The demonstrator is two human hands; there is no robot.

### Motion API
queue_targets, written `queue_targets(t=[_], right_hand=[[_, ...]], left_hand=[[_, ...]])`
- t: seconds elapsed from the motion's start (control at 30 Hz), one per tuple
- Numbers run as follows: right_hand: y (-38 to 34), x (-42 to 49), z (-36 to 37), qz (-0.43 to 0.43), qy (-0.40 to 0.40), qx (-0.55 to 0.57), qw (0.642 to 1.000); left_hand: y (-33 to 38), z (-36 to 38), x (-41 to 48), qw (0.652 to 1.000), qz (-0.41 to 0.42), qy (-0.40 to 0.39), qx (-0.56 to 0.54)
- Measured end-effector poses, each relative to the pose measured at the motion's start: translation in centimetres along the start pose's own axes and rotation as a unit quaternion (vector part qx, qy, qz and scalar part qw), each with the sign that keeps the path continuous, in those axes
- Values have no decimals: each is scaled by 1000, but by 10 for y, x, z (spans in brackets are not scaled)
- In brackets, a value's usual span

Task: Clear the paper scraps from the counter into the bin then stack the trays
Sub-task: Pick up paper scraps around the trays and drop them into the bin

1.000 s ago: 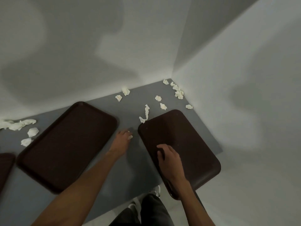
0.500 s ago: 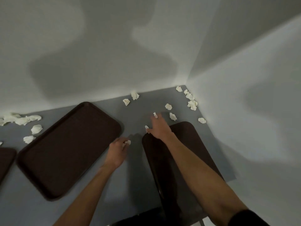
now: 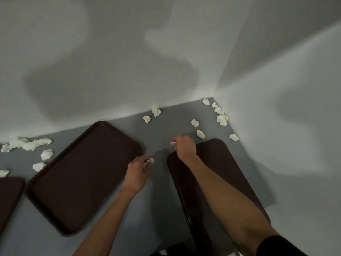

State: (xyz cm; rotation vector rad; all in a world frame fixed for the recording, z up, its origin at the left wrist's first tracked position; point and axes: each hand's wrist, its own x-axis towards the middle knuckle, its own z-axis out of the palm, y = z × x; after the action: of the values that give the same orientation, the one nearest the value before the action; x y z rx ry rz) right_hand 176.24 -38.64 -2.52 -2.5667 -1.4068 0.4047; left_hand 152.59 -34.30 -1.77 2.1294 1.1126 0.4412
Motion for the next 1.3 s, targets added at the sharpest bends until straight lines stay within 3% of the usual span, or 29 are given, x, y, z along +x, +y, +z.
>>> queue_targets(t=[0.13,0.37,0.6,0.93,1.1,1.3], right_hand=[[-2,-38,-9,42,66,156,985],[-12,-178,-44,116,169,351,914],[-1,-343,-47,253,285,356,853],[66,-572,-29,432,420,402,690],[116,-687,11,502,431,387,643],[189,-810,83,559,391,385,622]], left_hand=[[17,-9,0,999,38,-3,-12],[58,-14,-32,993,98,-57,-40],[106,26,-100,959,188,-191,-89],[208,134,-260,879,298,-357,-106],[243,205,-363,855,298,-414,-97],[239,292,-495,848,246,-465,-63]])
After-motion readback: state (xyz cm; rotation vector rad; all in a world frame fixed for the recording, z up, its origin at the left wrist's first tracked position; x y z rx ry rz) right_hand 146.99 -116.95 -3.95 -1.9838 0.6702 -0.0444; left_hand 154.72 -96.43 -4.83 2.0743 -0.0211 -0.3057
